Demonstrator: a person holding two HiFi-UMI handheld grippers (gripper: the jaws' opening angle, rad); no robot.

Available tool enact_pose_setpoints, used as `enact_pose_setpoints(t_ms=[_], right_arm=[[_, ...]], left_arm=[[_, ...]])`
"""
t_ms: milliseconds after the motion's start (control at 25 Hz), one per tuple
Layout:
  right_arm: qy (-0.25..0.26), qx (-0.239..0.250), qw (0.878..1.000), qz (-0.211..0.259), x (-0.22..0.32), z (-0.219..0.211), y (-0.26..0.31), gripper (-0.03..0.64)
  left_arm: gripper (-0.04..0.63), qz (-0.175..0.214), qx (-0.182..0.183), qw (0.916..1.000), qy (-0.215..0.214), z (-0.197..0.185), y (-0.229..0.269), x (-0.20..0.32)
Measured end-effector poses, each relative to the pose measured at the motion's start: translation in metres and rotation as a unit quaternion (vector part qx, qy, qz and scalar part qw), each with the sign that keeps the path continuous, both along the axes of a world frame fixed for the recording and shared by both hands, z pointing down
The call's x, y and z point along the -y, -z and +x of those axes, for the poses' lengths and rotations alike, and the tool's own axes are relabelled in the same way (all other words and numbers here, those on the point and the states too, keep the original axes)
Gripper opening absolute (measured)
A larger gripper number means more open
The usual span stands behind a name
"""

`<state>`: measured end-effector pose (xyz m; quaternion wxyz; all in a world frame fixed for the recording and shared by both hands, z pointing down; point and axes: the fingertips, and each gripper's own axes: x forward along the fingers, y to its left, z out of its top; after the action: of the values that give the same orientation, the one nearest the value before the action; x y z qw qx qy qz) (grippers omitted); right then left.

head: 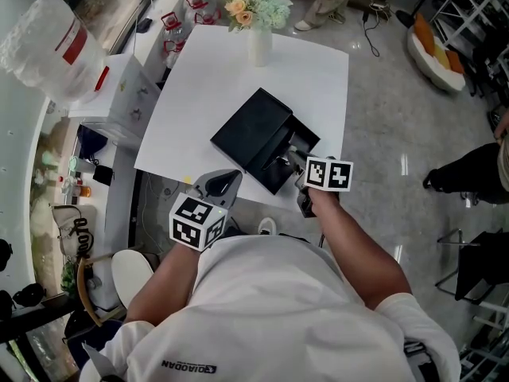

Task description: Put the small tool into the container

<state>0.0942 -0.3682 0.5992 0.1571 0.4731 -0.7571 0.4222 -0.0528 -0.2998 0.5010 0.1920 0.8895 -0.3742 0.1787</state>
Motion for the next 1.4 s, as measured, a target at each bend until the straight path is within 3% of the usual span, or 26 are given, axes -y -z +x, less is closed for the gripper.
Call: enact_pose_setpoints(t_ms=[320, 720, 960, 1400], right_arm=[[0.103, -0.069, 0.982, 0.143, -0.023, -0.015, 0.075, 0.061], [0.11, -0.077, 0.962, 0.237, -0.049, 0.001, 0.134, 0.008], [0.114, -0.082, 0.955, 0.262, -0.065, 0.01, 0.137, 0.006], [0.119, -0.055, 0.961, 0.241, -0.08, 0.007, 0.123, 0.005]], left_arm=[[0.009, 0.008, -0.002, 1.0, -0.002, 0.004, 0.008, 0.004], [0.009, 0.027, -0.01, 0.9994, -0.021, 0.018, 0.021, 0.005], [0.009, 0.051, -0.012, 0.9984, -0.022, 0.021, 0.038, 0.003], [0.009, 0.051, -0.003, 0.9984, -0.023, 0.022, 0.037, -0.001]])
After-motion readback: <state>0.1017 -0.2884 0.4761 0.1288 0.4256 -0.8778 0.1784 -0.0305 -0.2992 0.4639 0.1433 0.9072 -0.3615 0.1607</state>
